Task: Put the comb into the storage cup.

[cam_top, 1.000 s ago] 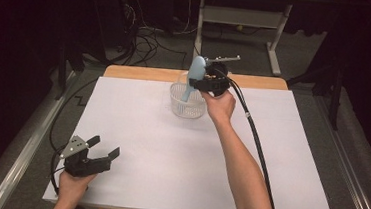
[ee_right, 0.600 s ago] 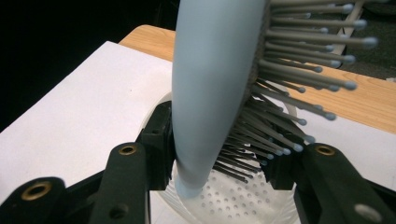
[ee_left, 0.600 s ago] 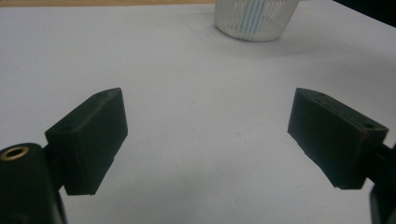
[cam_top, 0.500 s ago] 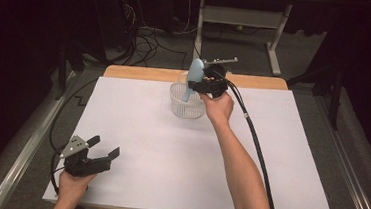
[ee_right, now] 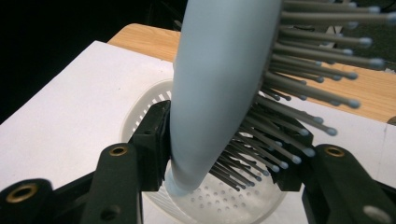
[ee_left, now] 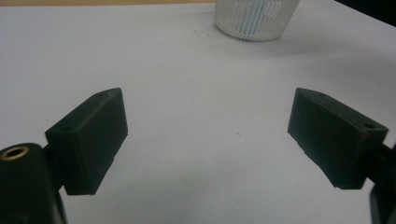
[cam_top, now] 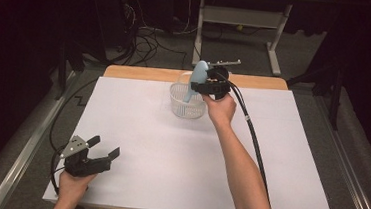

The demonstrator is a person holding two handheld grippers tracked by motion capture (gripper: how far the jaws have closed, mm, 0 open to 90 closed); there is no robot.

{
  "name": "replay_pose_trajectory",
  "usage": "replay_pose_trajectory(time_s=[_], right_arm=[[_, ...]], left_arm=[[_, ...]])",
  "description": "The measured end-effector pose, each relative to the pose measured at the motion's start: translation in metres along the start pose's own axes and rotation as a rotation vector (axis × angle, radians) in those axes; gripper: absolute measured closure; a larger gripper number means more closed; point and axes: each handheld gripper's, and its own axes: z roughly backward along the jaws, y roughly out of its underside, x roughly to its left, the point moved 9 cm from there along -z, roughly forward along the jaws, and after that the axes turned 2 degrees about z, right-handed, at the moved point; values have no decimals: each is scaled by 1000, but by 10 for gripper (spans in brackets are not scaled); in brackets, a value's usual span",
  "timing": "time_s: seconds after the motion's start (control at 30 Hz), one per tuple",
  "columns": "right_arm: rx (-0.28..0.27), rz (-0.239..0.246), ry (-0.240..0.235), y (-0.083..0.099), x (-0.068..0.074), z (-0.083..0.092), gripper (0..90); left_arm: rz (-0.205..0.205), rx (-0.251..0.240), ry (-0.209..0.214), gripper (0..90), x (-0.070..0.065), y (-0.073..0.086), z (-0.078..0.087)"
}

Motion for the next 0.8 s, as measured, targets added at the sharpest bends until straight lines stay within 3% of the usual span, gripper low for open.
replay_pose_trajectory(time_s=[0.33,0.8], right_arm=[[2,-23,19,5,-12,4,439],[30,-42,32,10,-18,3,403]], left_arm=[[-3,3,0,113,0,0,-1],[-2,2,1,113,-1,0,0]])
